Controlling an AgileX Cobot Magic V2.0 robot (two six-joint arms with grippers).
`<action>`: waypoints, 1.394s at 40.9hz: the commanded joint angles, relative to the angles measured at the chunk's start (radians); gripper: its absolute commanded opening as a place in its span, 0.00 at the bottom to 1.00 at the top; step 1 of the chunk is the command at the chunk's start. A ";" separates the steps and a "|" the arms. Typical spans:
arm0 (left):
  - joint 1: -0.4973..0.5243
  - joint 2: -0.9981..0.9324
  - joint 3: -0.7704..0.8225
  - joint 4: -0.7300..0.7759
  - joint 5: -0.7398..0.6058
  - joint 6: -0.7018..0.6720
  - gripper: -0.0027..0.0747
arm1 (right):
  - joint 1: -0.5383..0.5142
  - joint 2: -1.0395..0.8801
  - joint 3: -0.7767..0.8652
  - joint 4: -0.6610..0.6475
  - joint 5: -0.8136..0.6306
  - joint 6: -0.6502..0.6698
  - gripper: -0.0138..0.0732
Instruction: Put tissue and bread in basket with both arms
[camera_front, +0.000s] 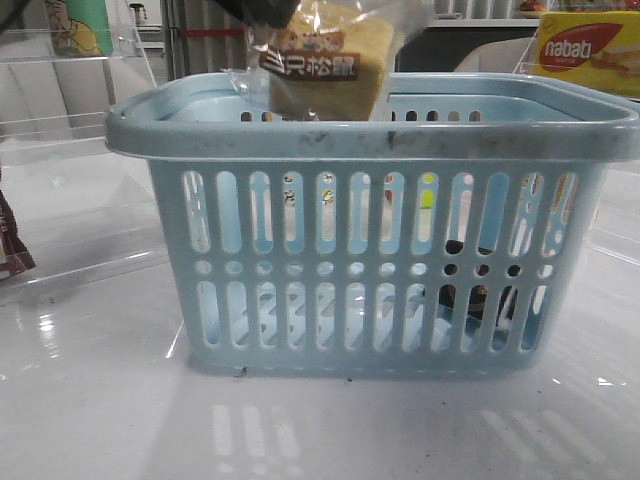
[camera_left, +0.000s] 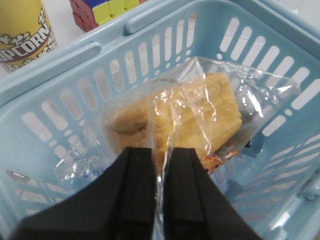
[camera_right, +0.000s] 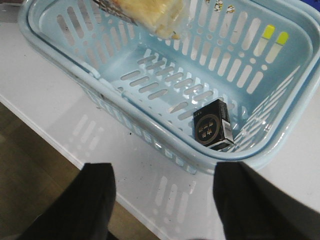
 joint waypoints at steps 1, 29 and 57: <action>-0.001 -0.006 -0.027 -0.014 -0.110 0.002 0.46 | -0.001 -0.009 -0.029 0.004 -0.060 -0.014 0.76; -0.001 -0.446 0.074 0.033 0.184 0.000 0.61 | -0.001 -0.009 -0.029 0.011 -0.059 -0.014 0.76; -0.001 -0.842 0.440 0.326 0.199 -0.292 0.53 | -0.009 -0.201 0.114 -0.082 0.040 0.061 0.71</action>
